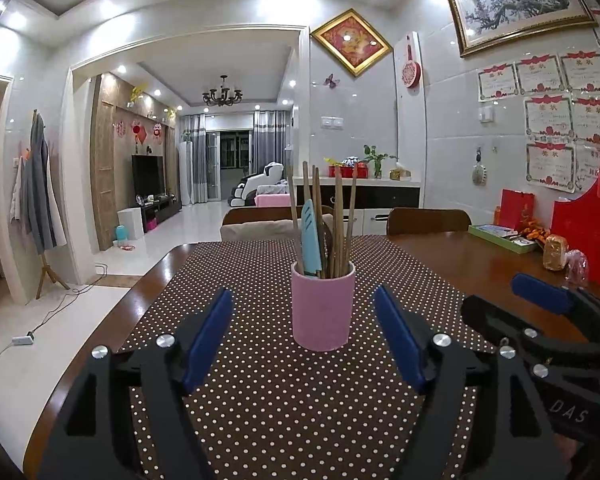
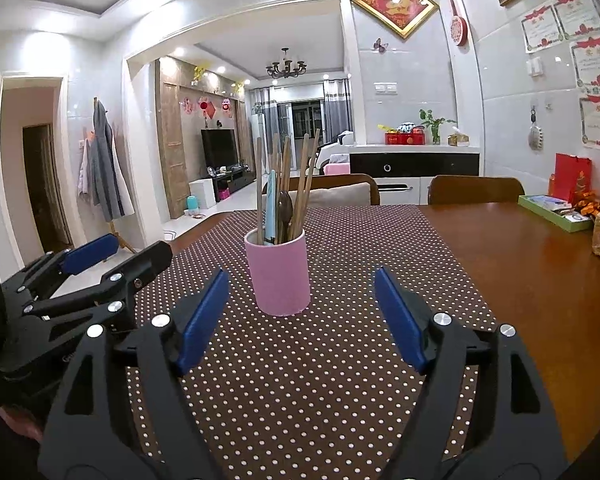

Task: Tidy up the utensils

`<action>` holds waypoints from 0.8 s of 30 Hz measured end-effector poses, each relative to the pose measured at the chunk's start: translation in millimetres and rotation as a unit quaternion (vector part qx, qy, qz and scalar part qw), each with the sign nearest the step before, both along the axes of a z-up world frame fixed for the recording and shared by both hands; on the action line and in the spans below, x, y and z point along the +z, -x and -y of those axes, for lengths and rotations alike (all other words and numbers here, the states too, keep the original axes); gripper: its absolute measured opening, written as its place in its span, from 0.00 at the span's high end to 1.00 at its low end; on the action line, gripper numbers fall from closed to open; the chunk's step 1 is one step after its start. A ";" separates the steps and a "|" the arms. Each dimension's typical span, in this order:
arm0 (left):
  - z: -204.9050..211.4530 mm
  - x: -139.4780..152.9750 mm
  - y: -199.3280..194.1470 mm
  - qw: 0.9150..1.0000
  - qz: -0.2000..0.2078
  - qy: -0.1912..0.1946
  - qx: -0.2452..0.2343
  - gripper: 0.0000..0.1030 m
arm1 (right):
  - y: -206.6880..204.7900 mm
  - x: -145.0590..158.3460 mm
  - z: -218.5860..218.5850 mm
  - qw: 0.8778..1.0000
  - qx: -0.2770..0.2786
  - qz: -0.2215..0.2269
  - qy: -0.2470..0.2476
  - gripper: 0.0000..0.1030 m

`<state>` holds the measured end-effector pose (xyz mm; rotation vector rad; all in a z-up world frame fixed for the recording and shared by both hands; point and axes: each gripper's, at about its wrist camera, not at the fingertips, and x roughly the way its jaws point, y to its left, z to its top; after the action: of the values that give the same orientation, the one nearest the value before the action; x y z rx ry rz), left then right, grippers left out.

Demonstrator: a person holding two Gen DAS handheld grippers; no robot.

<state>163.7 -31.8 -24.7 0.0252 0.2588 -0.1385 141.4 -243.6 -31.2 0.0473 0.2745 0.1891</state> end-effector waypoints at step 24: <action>-5.0 -11.0 18.8 1.000 0.001 0.010 0.007 0.26 | 13.0 -9.6 5.9 1.000 -0.010 0.001 -0.004 0.22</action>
<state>144.9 -26.8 -35.7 0.0033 0.2558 -0.1262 128.4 -249.4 -40.8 0.0585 0.2720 0.1700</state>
